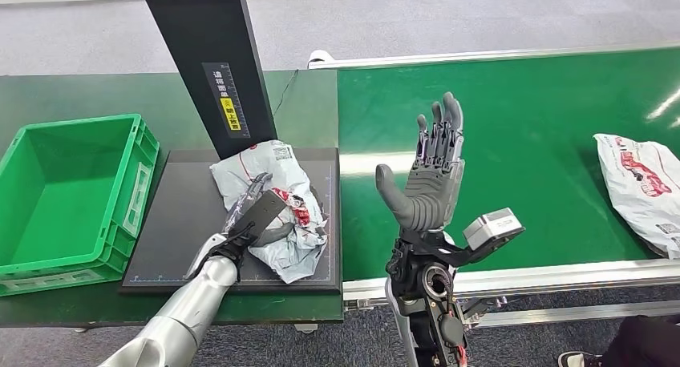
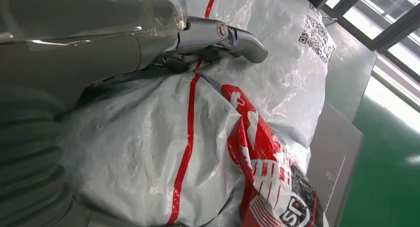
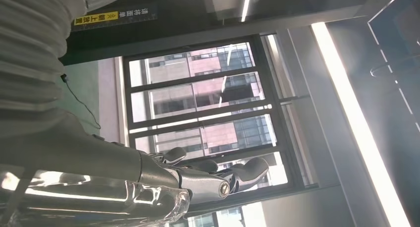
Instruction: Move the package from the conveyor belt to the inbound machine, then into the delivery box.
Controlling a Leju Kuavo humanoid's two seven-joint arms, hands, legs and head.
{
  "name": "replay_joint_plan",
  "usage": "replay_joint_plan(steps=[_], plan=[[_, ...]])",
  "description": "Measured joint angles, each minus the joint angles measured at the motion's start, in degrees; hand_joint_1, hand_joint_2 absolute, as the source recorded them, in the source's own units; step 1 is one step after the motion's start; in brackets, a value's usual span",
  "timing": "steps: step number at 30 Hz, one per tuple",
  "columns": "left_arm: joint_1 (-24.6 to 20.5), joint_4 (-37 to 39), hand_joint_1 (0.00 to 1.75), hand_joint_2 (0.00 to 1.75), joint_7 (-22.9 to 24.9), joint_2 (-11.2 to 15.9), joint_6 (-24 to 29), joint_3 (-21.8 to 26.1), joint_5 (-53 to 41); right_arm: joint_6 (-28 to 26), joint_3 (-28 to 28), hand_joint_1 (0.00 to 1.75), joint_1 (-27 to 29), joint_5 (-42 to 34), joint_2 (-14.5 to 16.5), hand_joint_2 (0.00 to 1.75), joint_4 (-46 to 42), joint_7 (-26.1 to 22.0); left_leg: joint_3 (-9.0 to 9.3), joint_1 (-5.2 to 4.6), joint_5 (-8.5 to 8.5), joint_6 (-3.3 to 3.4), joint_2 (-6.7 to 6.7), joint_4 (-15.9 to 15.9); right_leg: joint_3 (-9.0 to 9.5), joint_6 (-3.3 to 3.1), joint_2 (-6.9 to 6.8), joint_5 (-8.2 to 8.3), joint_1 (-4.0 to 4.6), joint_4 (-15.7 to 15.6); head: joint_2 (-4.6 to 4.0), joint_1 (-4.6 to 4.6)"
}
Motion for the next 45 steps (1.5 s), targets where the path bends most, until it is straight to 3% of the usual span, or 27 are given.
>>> replay_joint_plan(steps=[1,2,8,14,22,25,33,39,42,45], plan=[[-0.04,0.15,1.7,1.75,0.04,0.01,-0.14,-0.04,-0.21,0.03,-0.01,0.0,0.07,-0.03,-0.02,1.75,0.0,0.01,0.01,0.0,0.0,0.0,0.0,0.0,0.01,0.0,0.0,0.0,0.0,0.0,0.0,0.0],[-0.07,0.27,1.75,1.75,0.01,0.01,-0.24,-0.06,-0.35,0.03,-0.01,0.0,0.12,-0.19,-0.05,1.75,0.01,0.0,0.02,0.0,0.0,0.0,0.0,0.0,0.02,0.0,0.0,0.0,0.0,0.0,0.0,0.0],[-0.07,0.62,1.75,1.75,-2.95,0.22,1.63,-0.02,0.11,-0.32,0.12,0.0,0.21,-0.96,-0.57,1.75,0.17,0.01,0.04,0.0,0.0,0.0,0.0,0.0,0.06,0.0,0.0,0.0,0.0,0.0,-0.01,0.0],[1.1,0.27,1.75,1.75,-11.27,0.05,8.61,0.79,2.71,-0.28,-0.26,0.0,0.88,0.16,-0.64,1.75,0.21,0.01,-0.03,0.0,0.0,-0.01,0.01,0.01,-0.07,0.0,0.0,0.0,0.0,0.01,0.01,0.0],[3.58,-3.84,1.75,1.75,-19.83,-0.7,12.56,3.39,8.25,-0.59,-0.73,0.0,1.19,0.39,-0.69,1.75,0.54,0.01,-0.25,0.0,-0.01,-0.01,0.02,0.01,-0.29,0.0,0.0,0.0,0.0,0.01,0.0,0.0],[5.69,-9.23,1.75,1.75,-22.14,-0.65,13.18,4.08,11.72,-0.98,-1.06,0.0,1.33,0.42,-0.77,1.75,0.77,0.01,-0.28,0.0,-0.01,-0.01,0.02,0.01,-0.31,0.0,0.01,0.0,0.0,0.01,0.0,0.01],[12.76,-28.2,1.75,1.75,-22.57,0.59,14.91,4.2,18.47,-1.0,-1.55,0.0,1.87,0.56,-1.04,1.75,1.08,0.01,-0.31,0.0,-0.02,-0.02,0.04,0.0,-0.34,0.0,0.01,-0.01,0.01,0.01,0.0,0.01],[19.13,-45.65,1.75,1.75,-22.65,2.96,20.12,3.63,21.34,-1.0,-2.34,0.0,2.71,0.98,-1.22,1.75,1.11,0.01,-0.32,0.01,-0.03,-0.03,0.12,0.0,-0.36,0.0,0.04,-0.02,0.01,0.01,0.0,0.0],[21.44,-54.14,1.75,1.75,-21.32,4.47,21.66,4.45,20.24,-0.96,-2.86,0.0,3.38,1.12,-1.25,1.75,1.11,0.01,-0.35,0.01,-0.04,-0.03,0.09,-0.01,-0.37,0.0,0.03,-0.04,0.02,0.01,0.0,0.01],[20.29,-56.21,1.75,1.75,-17.18,6.68,21.59,7.35,17.53,-0.33,-3.07,0.0,3.75,1.04,-1.25,1.75,1.3,0.01,-0.34,0.01,-0.03,-0.04,0.09,-0.01,-0.36,-0.01,0.02,-0.04,0.02,0.0,0.0,0.01]])
